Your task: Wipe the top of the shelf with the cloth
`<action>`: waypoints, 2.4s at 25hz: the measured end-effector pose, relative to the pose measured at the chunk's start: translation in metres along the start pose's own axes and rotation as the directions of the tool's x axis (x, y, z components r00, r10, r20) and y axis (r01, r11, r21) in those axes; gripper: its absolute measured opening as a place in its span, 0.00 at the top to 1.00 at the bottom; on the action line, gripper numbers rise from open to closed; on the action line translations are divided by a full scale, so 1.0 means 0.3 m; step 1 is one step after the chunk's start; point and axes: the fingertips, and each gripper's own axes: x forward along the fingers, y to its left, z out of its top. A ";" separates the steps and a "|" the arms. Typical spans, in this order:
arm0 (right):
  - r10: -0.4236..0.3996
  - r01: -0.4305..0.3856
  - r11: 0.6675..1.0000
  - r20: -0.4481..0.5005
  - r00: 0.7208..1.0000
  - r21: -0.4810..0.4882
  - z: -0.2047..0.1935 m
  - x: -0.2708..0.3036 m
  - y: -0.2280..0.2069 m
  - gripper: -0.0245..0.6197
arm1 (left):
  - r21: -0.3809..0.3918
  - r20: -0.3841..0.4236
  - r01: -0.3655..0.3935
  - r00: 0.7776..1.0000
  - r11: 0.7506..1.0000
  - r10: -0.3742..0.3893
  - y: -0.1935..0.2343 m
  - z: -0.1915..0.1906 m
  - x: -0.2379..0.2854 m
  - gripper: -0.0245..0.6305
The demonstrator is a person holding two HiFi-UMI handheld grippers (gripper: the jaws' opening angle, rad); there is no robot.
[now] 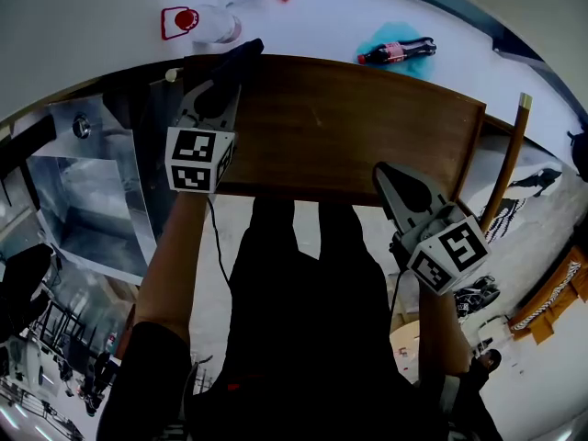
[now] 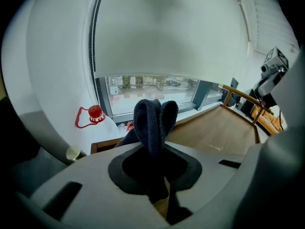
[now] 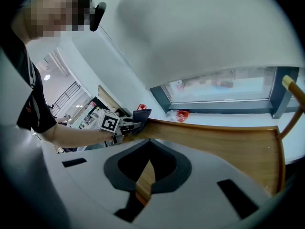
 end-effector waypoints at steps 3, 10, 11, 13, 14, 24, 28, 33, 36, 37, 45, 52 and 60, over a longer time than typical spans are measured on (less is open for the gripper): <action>-0.002 0.002 1.000 0.005 1.000 0.007 -0.005 -0.006 -0.012 0.95 | 0.001 -0.006 0.003 1.000 1.000 -0.003 -0.006 0.000 0.012 0.88; 0.001 -0.002 1.000 0.012 1.000 0.030 -0.021 -0.013 -0.039 0.95 | -0.005 -0.037 0.019 0.999 1.000 -0.019 -0.034 -0.009 0.047 0.88; 0.001 -0.002 0.999 0.013 1.000 0.033 -0.022 -0.015 -0.044 0.95 | -0.006 -0.038 0.022 0.999 1.000 -0.022 -0.041 -0.008 0.051 0.88; 0.000 -0.001 0.999 0.017 1.000 0.038 -0.023 -0.019 -0.052 0.95 | -0.008 -0.042 0.032 0.999 0.999 -0.032 -0.056 -0.010 0.060 0.88; 0.000 -0.001 0.999 0.018 1.000 0.040 -0.024 -0.020 -0.056 0.95 | -0.007 -0.045 0.038 0.998 0.999 -0.038 -0.064 -0.012 0.065 0.88; 0.000 -0.002 0.998 0.029 1.000 0.062 -0.042 -0.037 -0.082 0.95 | 0.014 -0.063 0.078 0.995 0.997 -0.077 -0.138 -0.006 0.104 0.88; 0.000 -0.003 0.998 0.035 0.999 0.067 -0.045 -0.053 -0.092 0.95 | 0.018 -0.068 0.092 0.994 0.996 -0.091 -0.173 0.001 0.120 0.88; -0.006 0.002 0.997 0.044 0.999 0.079 -0.060 -0.076 -0.111 0.95 | 0.032 -0.076 0.106 0.992 0.994 -0.103 -0.211 0.006 0.140 0.88; -0.009 0.004 0.996 0.051 0.999 0.084 -0.065 -0.093 -0.122 0.95 | 0.042 -0.079 0.117 0.990 0.992 -0.114 -0.241 0.014 0.152 0.88; -0.010 0.005 0.996 0.054 0.999 0.086 -0.066 -0.099 -0.126 0.95 | 0.043 -0.081 0.121 0.990 0.992 -0.117 -0.253 0.016 0.156 0.88; -0.028 0.020 0.994 0.074 0.997 0.104 -0.080 -0.147 -0.173 0.95 | 0.069 -0.090 0.148 0.986 0.987 -0.142 -0.332 0.036 0.197 0.88; -0.037 0.026 0.992 0.088 0.995 0.120 -0.096 -0.182 -0.204 0.95 | 0.085 -0.097 0.173 0.982 0.981 -0.164 -0.397 0.051 0.226 0.88; -0.049 0.034 0.990 0.104 0.993 0.138 -0.111 -0.229 -0.241 0.95 | 0.113 -0.112 0.217 0.973 0.970 -0.204 -0.502 0.070 0.263 0.88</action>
